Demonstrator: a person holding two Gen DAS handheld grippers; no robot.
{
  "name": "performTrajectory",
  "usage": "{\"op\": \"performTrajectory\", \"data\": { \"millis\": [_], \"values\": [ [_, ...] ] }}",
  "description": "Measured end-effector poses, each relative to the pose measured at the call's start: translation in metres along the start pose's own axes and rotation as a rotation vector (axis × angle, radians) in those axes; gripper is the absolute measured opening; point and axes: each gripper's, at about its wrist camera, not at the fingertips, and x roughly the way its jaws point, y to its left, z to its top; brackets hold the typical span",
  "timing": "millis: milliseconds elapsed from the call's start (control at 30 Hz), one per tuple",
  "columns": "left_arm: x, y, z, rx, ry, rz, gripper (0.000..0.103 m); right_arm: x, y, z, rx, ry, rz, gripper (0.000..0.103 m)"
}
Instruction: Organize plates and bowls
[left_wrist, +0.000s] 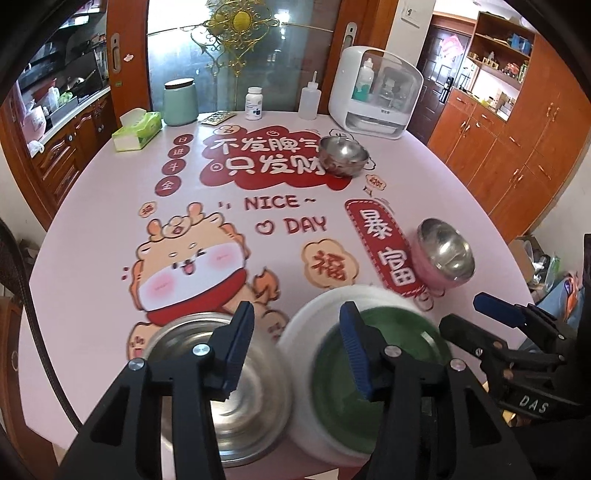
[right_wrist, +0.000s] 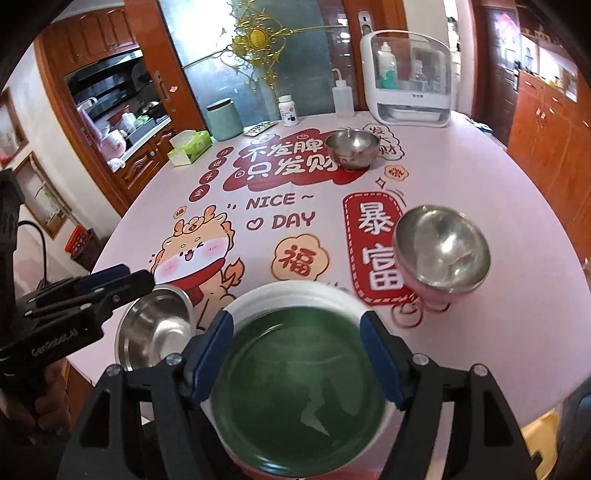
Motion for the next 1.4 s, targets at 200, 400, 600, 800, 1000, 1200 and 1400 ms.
{"op": "performTrajectory", "data": {
  "millis": [200, 400, 600, 800, 1000, 1200, 1400],
  "values": [
    [0.016, -0.043, 0.012, -0.025, 0.004, 0.007, 0.048, -0.005, -0.037, 0.015, -0.052, 0.004, 0.027, 0.076],
    [0.034, -0.083, 0.022, -0.042, 0.007, 0.015, 0.048, -0.004, -0.072, 0.027, -0.098, 0.023, 0.054, 0.076],
    [0.053, -0.119, 0.027, -0.067, 0.008, 0.040, 0.050, -0.001, -0.107, 0.040, -0.160, 0.030, 0.093, 0.076],
    [0.074, -0.143, 0.031, -0.122, 0.030, 0.060, 0.058, 0.004, -0.136, 0.047, -0.192, 0.052, 0.136, 0.076],
    [0.098, -0.162, 0.036, -0.147, 0.065, 0.072, 0.068, 0.012, -0.164, 0.050, -0.189, 0.087, 0.172, 0.076],
    [0.126, -0.175, 0.041, -0.171, 0.132, 0.085, 0.071, 0.023, -0.194, 0.060, -0.131, 0.107, 0.231, 0.076],
    [0.150, -0.179, 0.049, -0.186, 0.188, 0.097, 0.073, 0.041, -0.210, 0.067, -0.099, 0.149, 0.256, 0.076]
  ]
}}
